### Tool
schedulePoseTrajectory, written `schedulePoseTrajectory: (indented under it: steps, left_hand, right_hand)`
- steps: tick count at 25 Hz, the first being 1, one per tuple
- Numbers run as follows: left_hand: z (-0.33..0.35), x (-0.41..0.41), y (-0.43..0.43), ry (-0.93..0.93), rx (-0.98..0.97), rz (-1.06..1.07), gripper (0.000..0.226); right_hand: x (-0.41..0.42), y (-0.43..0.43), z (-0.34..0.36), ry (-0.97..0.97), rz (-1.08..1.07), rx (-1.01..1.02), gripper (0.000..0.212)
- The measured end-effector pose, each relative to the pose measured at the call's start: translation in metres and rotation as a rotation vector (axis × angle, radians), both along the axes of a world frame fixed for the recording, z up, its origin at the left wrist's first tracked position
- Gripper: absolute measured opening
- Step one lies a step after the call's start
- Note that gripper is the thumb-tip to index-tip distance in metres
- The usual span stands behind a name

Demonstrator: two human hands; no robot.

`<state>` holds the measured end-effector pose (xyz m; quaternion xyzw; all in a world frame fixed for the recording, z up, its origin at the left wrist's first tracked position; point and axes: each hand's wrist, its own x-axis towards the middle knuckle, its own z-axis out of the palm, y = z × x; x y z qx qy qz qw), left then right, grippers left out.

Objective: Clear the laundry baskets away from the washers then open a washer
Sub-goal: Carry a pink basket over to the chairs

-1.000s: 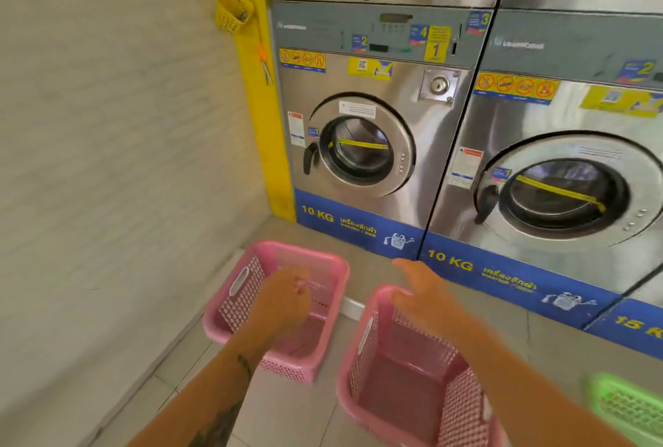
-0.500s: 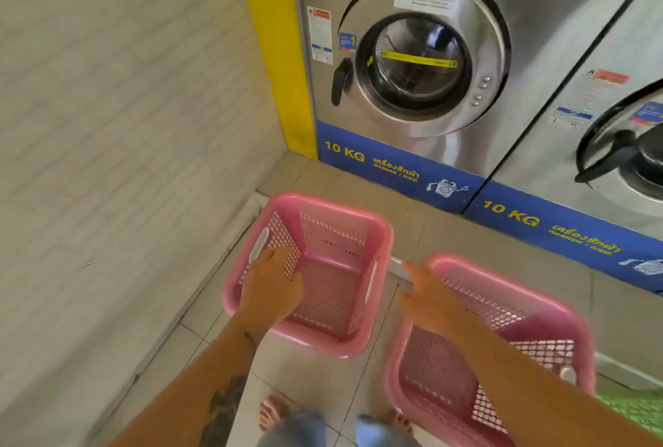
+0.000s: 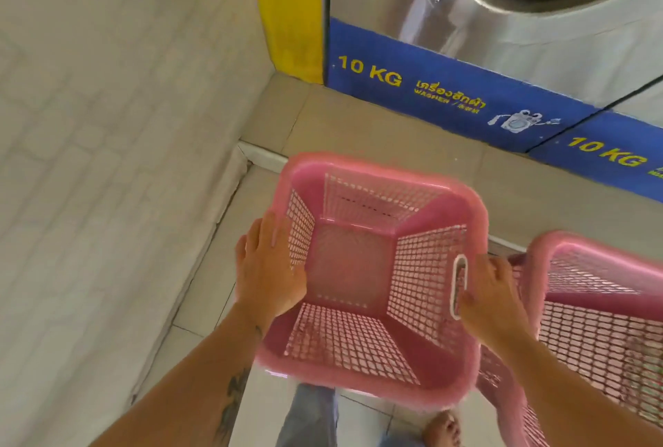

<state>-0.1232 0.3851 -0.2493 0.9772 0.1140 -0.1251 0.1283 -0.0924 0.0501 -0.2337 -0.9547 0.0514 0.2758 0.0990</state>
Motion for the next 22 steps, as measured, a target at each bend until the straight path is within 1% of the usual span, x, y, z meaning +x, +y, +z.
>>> schedulePoseTrajectory:
  steps: [2,5,6,8,10,11,15,19,22]
  left_hand:
    - [-0.028,0.005,0.012,-0.002,0.020,-0.063,0.089]
    - [-0.061,0.005,0.023,-0.035,-0.002,-0.120,0.104]
    - [-0.067,0.004,0.023,-0.043,-0.022,-0.122,0.110]
    - [-0.072,0.003,0.023,-0.049,-0.055,-0.125,0.118]
    - [-0.069,0.003,0.026,-0.055,-0.070,-0.121,0.115]
    - [-0.064,0.003,0.029,-0.056,-0.072,-0.109,0.112]
    - [-0.018,-0.009,0.046,-0.038,-0.077,0.001,0.098]
    - [0.054,-0.050,0.057,-0.038,-0.030,0.158,0.088]
    - [0.112,-0.098,0.043,-0.047,0.014,0.271,0.082]
  right_hand:
    - [0.009,0.010,-0.020,-0.084,-0.093,0.024,0.077]
    - [0.014,0.019,-0.045,-0.202,-0.130,-0.033,0.069]
    - [0.015,0.019,-0.048,-0.223,-0.120,-0.072,0.071]
    - [0.018,0.015,-0.049,-0.209,-0.083,-0.144,0.084]
    - [0.024,0.013,-0.038,-0.163,-0.025,-0.151,0.098]
    - [0.028,0.015,-0.030,-0.162,0.009,-0.156,0.099]
    - [0.049,0.030,0.027,-0.199,0.145,-0.160,0.092]
    - [0.049,0.039,0.092,-0.240,0.297,-0.062,0.090]
    - [0.032,0.037,0.133,-0.268,0.358,0.044,0.091]
